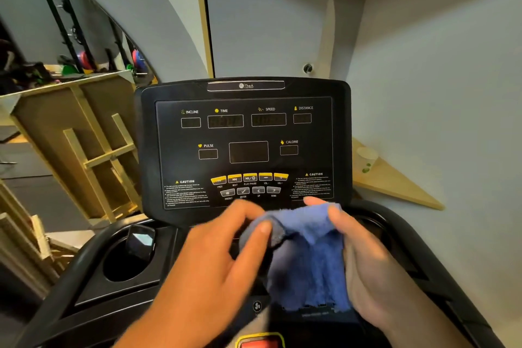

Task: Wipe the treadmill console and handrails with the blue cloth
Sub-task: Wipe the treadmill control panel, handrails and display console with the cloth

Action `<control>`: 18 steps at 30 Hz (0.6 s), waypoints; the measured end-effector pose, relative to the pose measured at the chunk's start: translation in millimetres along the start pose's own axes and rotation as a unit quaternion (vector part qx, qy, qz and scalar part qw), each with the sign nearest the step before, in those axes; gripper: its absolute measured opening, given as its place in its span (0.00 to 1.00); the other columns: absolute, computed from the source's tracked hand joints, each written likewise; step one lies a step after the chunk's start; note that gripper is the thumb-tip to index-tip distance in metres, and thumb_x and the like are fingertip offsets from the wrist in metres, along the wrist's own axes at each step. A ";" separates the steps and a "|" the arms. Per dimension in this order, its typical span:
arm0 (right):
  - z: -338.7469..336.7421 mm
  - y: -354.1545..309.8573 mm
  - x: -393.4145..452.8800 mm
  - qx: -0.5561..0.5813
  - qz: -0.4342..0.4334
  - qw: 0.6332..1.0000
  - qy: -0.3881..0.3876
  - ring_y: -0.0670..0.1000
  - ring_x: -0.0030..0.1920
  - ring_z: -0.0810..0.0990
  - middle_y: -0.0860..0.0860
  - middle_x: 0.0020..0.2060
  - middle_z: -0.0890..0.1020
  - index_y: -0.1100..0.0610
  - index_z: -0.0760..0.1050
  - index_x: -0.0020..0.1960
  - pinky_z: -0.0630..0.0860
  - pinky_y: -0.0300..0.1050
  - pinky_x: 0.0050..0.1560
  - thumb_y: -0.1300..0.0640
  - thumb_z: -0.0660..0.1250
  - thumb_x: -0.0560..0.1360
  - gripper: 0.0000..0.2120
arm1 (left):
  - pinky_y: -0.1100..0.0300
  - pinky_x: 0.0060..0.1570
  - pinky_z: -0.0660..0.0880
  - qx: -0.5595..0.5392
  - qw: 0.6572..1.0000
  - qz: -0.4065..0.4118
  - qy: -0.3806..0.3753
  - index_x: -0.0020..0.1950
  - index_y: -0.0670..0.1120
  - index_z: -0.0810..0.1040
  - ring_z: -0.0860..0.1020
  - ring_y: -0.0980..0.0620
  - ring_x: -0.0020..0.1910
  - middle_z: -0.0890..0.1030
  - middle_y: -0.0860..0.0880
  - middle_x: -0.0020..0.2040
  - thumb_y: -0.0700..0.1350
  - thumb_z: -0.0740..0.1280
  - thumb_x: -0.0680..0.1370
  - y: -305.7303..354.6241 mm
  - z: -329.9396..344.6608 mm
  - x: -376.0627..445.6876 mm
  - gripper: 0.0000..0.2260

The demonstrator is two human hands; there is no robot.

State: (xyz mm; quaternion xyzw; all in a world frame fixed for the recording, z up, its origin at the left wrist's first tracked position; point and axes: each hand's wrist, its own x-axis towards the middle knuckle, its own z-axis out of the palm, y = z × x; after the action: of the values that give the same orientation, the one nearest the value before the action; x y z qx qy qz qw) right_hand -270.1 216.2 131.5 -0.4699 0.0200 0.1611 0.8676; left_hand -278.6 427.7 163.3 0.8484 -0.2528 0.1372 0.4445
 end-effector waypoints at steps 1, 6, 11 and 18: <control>-1.1 -2.2 6.8 -0.056 -0.005 0.998 0.023 0.58 0.59 0.83 0.60 0.56 0.84 0.56 0.80 0.62 0.73 0.60 0.65 0.43 0.84 0.57 0.37 | 0.59 0.39 0.76 0.010 1.000 -0.005 -0.001 0.48 0.55 0.78 0.80 0.55 0.37 0.82 0.55 0.38 0.53 0.65 0.79 6.0 -9.8 8.1 0.05; 7.2 13.1 -1.3 -0.091 -0.002 0.994 -0.056 0.46 0.45 0.86 0.50 0.43 0.88 0.55 0.88 0.42 0.78 0.37 0.48 0.45 0.86 0.54 0.21 | 0.63 0.39 0.73 -0.044 0.996 -0.081 -0.018 0.42 0.49 0.82 0.77 0.60 0.34 0.83 0.55 0.35 0.51 0.71 0.78 16.1 -43.3 75.5 0.08; 12.5 18.4 -5.6 0.012 -0.023 0.999 0.026 0.62 0.55 0.84 0.65 0.54 0.84 0.65 0.83 0.56 0.81 0.54 0.51 0.52 0.80 0.65 0.24 | 0.53 0.47 0.77 -0.344 0.858 -0.364 -0.117 0.50 0.46 0.86 0.80 0.49 0.42 0.84 0.45 0.47 0.57 0.77 0.67 -51.0 2.0 81.6 0.19; -16.8 17.3 -18.9 -0.088 0.009 0.990 0.112 0.55 0.46 0.87 0.60 0.45 0.86 0.57 0.86 0.43 0.79 0.54 0.51 0.49 0.83 0.56 0.19 | 0.47 0.46 0.81 -0.552 0.687 -0.448 -0.152 0.64 0.48 0.82 0.83 0.41 0.43 0.83 0.39 0.50 0.50 0.70 0.75 -78.4 50.8 -4.3 0.18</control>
State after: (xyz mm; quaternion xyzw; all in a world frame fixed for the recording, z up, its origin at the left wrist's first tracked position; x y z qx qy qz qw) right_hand -291.2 206.3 111.7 -0.5597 0.1070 0.1164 0.8135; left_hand -238.6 424.5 78.8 0.4718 0.0635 -0.3730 0.7964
